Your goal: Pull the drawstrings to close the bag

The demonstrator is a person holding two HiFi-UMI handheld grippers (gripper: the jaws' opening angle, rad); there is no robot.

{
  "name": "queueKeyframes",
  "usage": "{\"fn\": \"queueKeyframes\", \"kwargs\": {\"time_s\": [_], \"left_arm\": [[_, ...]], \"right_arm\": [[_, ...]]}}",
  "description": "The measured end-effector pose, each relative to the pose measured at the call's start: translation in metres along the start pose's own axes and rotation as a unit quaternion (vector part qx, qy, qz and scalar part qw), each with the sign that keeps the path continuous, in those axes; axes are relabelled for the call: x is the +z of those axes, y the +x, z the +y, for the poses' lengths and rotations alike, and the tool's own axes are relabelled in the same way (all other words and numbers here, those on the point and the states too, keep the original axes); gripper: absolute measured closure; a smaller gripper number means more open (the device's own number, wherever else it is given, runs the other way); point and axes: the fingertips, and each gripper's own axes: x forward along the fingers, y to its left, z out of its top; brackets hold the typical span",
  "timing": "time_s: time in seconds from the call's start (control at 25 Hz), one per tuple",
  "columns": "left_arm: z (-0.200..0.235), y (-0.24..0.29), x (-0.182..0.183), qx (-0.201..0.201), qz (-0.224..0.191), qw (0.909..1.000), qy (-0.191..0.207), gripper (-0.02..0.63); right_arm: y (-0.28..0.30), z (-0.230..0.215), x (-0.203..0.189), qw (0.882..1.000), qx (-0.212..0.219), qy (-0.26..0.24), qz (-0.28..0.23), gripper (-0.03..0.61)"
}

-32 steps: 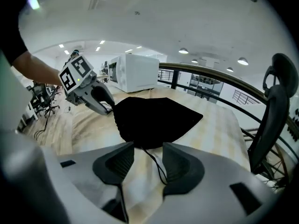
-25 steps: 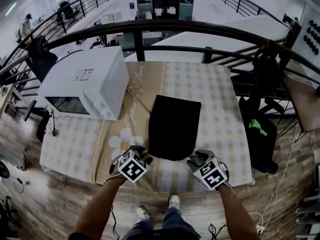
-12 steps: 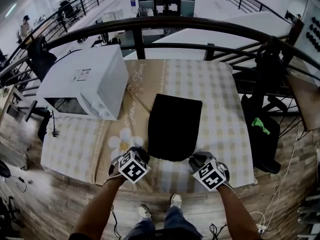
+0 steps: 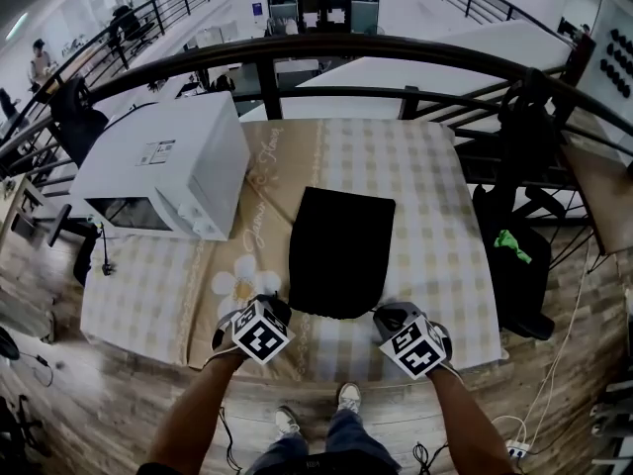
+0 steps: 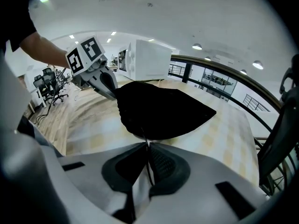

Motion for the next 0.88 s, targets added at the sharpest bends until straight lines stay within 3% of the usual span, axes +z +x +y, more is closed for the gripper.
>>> {"fn": "queueKeyframes", "kwargs": {"time_s": [0.44, 0.88], "left_arm": [[0.006, -0.023, 0.019, 0.016, -0.028, 0.9995, 0.002, 0.588], [0.032, -0.071, 0.051, 0.072, -0.088, 0.9935, -0.001, 0.588]], "right_arm": [[-0.018, -0.005, 0.014, 0.999, -0.027, 0.004, -0.019, 0.552], [-0.051, -0.023, 0.046, 0.995, -0.083, 0.008, -0.045, 0.554]]}}
